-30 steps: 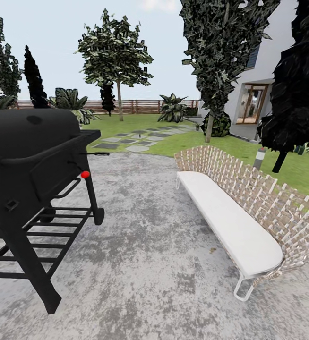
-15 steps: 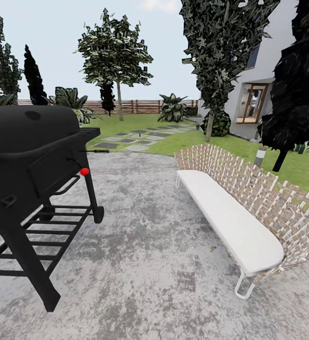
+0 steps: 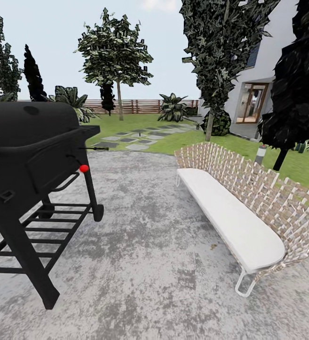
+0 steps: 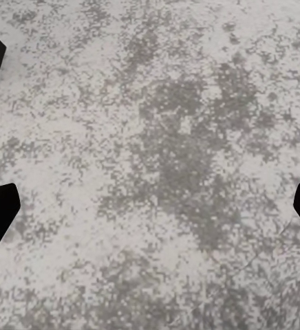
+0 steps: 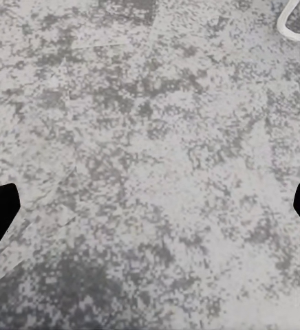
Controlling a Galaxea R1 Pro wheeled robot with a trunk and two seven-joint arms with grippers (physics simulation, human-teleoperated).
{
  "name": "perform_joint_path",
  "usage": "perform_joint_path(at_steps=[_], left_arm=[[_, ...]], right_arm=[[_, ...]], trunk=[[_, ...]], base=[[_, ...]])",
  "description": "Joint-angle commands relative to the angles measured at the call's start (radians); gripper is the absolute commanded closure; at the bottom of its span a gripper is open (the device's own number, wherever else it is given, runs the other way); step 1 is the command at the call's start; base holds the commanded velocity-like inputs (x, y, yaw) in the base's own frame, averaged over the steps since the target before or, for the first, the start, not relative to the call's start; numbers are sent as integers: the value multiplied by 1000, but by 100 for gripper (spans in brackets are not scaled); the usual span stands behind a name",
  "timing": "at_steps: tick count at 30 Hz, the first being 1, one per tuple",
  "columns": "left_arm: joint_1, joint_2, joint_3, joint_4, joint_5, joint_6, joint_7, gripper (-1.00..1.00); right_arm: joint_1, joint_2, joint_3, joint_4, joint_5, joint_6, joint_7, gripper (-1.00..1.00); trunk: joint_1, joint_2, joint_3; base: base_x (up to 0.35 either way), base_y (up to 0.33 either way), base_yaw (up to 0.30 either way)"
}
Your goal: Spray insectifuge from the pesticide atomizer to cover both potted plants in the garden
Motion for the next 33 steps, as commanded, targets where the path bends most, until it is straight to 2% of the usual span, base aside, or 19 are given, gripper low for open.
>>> perform_joint_path(at_steps=[1, 14, 26, 33], left_arm=[[-1, 0, 3, 1, 0, -3, 0, -100], [-1, -1, 5, 1, 0, -3, 0, -100], [-1, -2, 5, 1, 0, -3, 0, -100], [-1, -1, 6, 1, 0, -3, 0, -100]], right_arm=[[-1, -2, 0, 1, 1, -3, -1, -100], [-1, -3, 0, 1, 0, 0, 0, -100], [-1, -1, 0, 1, 0, 0, 0, -100], [-1, -3, 0, 1, 0, -2, 0, -100]], trunk=[[4, -8, -4], [54, -99, -45], [100, -183, -92], [127, -232, -115]], base=[[0, 0, 0], [0, 0, 11], [0, 0, 218], [0, 0, 53]])
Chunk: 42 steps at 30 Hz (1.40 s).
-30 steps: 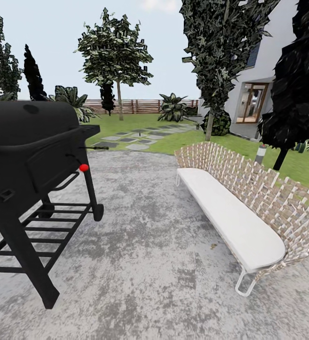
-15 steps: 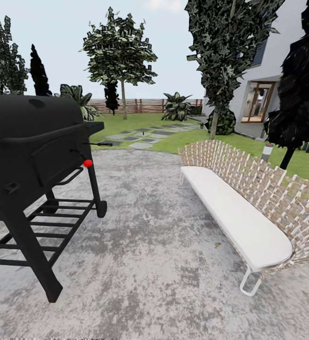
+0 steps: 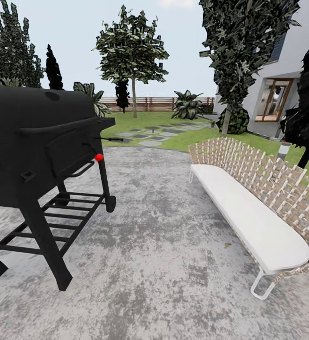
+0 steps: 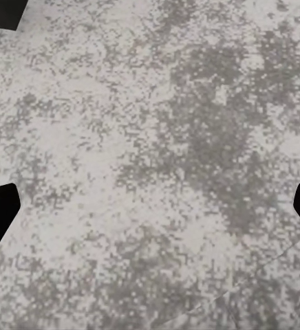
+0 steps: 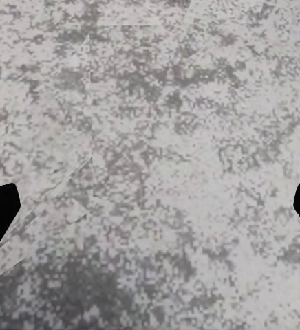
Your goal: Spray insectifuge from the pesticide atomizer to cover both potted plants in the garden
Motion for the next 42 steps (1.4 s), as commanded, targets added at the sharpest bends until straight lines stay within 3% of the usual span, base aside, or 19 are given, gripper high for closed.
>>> perform_joint_path(at_steps=[1, 17, 42], left_arm=[[-1, 0, 2, 1, 0, -3, 0, -100], [-1, 0, 2, 2, 0, -3, 0, -100], [-1, 0, 2, 2, 0, -3, 0, -100]], right_arm=[[-1, 0, 0, 1, 0, -3, -1, -100], [-1, 0, 0, 2, 0, -3, -1, -100], [-1, 1, 3, 4, 2, -3, -1, -100]], trunk=[[4, -8, -4], [65, -120, -54], [157, -288, -130]], base=[[0, 0, 6], [0, 0, -85], [0, 0, -3]])
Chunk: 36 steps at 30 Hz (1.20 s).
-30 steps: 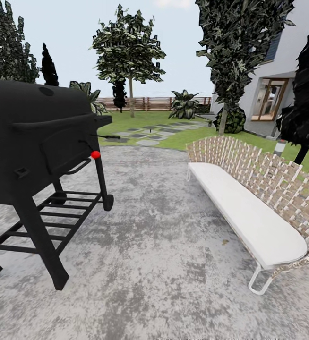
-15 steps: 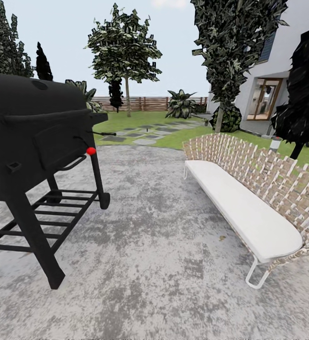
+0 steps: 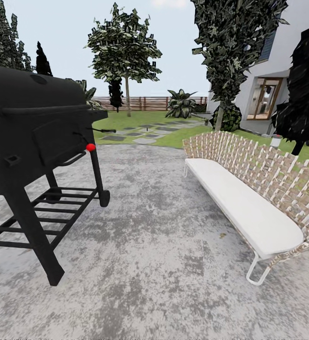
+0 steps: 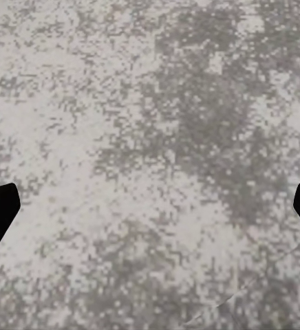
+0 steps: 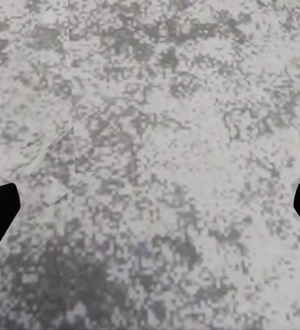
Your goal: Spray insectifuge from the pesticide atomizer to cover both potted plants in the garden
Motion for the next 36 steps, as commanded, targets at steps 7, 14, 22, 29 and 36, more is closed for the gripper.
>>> perform_joint_path(at_steps=[7, 14, 22, 29, 36], left_arm=[[-1, 0, 2, 0, -1, -5, -1, -100], [-1, 0, 2, 0, 0, -5, -1, -100], [-1, 0, 2, 1, -2, -5, -1, -100], [-1, 0, 2, 1, -1, -4, -1, -100], [-1, 0, 2, 1, 0, -4, -1, -100]], right_arm=[[0, 0, 0, 0, 1, -3, -1, -100], [0, 0, -1, 0, 1, -3, -1, -100], [0, -1, 2, 1, 2, -28, 0, -100], [0, -1, 3, 7, 3, -44, 0, -100], [0, -1, 4, 43, 3, -44, 0, -100]], trunk=[[0, 0, -1], [0, 0, -1], [0, 0, -1], [0, 0, -1], [0, 0, -1]], base=[[40, 0, 0], [304, 0, 0], [338, 0, 0], [339, 0, 0], [339, 0, 0]])
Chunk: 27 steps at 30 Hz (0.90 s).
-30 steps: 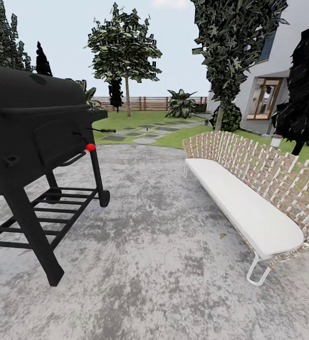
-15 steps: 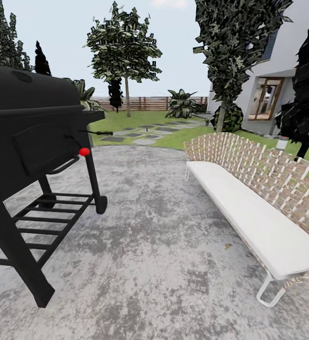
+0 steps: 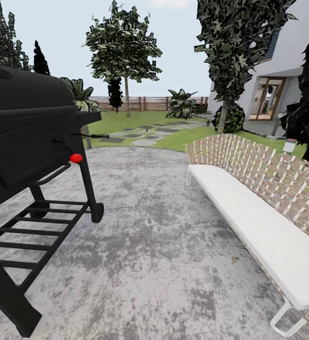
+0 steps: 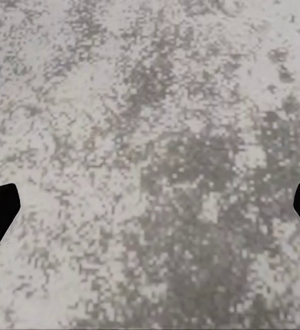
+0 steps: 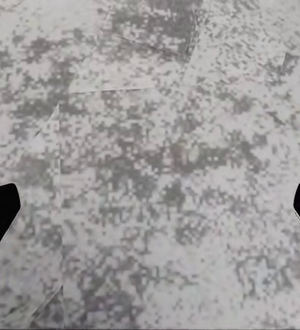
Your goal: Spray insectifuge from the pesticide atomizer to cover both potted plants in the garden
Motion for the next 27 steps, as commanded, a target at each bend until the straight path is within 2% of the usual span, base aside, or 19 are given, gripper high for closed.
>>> perform_joint_path(at_steps=[1, 14, 15, 20, 27], left_arm=[[-1, 0, 3, 1, 0, -3, 0, -100], [-1, 0, 3, 1, -3, -3, 0, -100], [-1, 0, 3, 1, -4, -3, 0, -100], [-1, 0, 2, 1, -5, -3, 0, -100], [-1, 0, 3, 1, -5, -3, 0, -100]], right_arm=[[0, 0, -1, 1, 1, -3, -1, -100], [0, -2, -8, -1, 0, -12, -5, -100], [0, -3, -9, -2, 0, -13, -11, -100], [0, -15, -9, -5, -2, -16, -125, -100], [0, -13, 0, 1, 0, -40, -148, -100]], trunk=[[0, 0, -1], [0, 0, -1], [0, 0, -1], [0, 0, -1], [0, 0, -1]], base=[[339, 0, 0], [339, 0, 0], [339, 0, 0], [339, 0, 0], [339, 0, 0]])
